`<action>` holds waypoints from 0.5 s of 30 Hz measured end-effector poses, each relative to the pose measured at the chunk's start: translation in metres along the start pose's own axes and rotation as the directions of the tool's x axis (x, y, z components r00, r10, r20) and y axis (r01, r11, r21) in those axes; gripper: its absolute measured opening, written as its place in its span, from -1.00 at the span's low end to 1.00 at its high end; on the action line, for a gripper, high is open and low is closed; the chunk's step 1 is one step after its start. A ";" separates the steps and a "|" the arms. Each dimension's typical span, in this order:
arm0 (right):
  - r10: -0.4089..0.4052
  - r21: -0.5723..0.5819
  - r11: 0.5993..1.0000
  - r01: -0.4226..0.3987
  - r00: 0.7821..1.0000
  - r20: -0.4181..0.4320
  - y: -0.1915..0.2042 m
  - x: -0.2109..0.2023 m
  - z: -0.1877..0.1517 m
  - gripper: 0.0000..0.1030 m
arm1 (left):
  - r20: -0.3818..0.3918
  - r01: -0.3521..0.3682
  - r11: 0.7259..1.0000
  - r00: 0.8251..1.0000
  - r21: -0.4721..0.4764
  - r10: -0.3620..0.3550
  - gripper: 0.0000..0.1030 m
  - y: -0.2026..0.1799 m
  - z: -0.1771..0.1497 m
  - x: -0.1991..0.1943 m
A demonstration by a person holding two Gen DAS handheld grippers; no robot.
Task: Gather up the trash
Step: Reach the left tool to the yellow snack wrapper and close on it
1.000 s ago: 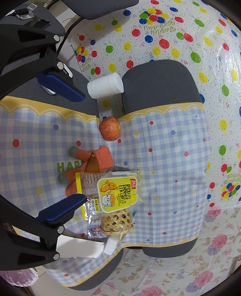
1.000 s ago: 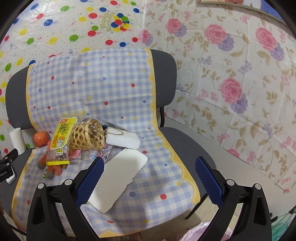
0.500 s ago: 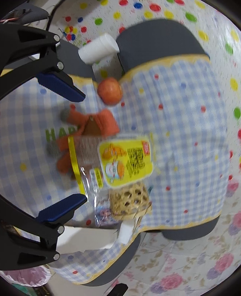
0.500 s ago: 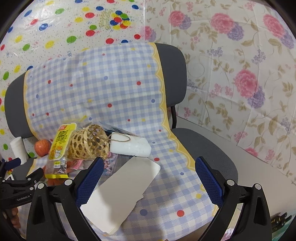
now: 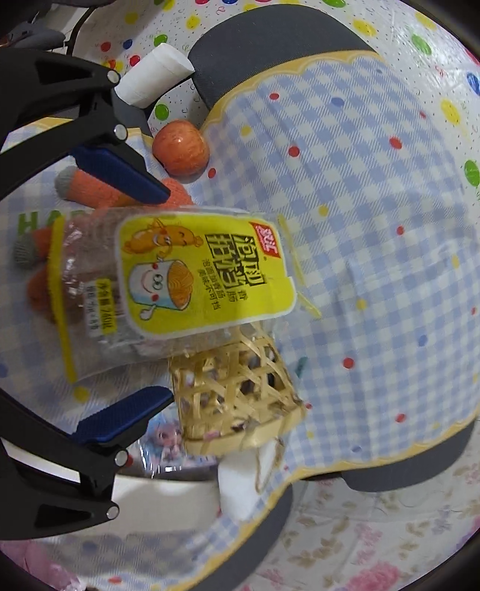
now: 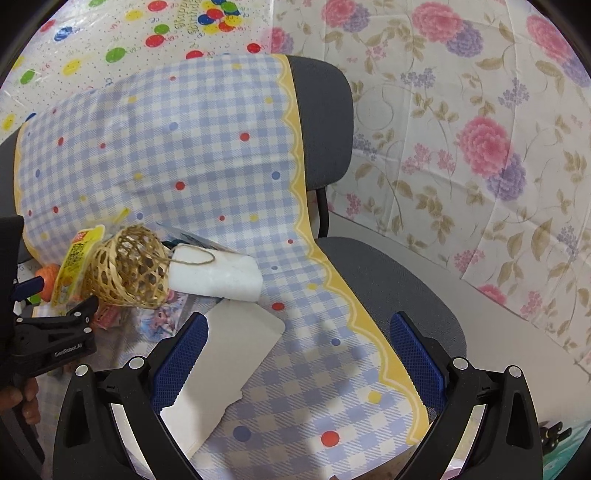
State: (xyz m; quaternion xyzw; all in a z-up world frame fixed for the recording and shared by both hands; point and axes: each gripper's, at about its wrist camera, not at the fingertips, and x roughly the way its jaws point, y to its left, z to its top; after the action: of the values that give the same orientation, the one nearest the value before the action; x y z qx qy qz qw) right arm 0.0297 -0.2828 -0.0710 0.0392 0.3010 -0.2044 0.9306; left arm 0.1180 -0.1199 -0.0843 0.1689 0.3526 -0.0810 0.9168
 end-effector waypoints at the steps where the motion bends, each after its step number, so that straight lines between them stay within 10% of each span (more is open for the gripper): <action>1: 0.002 0.000 1.000 -0.002 1.000 -0.007 0.000 0.003 -0.001 0.88 | -0.008 -0.015 1.000 1.000 0.009 0.015 0.74 -0.002 0.000 0.004; 8: 0.011 -0.012 1.000 -0.011 1.000 -0.028 0.004 0.009 -0.008 0.88 | -0.012 -0.001 1.000 1.000 -0.023 0.000 -0.02 0.017 -0.011 0.008; 15: 0.033 -0.031 0.999 -0.033 0.999 0.005 0.011 -0.006 -0.009 0.88 | 0.185 0.136 0.981 0.977 -0.136 -0.110 -0.82 0.073 -0.024 -0.056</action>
State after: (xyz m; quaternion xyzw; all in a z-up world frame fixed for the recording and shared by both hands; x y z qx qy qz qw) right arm 0.0249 -0.2686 -0.0757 0.0290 0.3009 -0.1845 0.9352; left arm 0.0809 -0.0415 -0.0450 0.0702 0.2846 -0.1261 0.9477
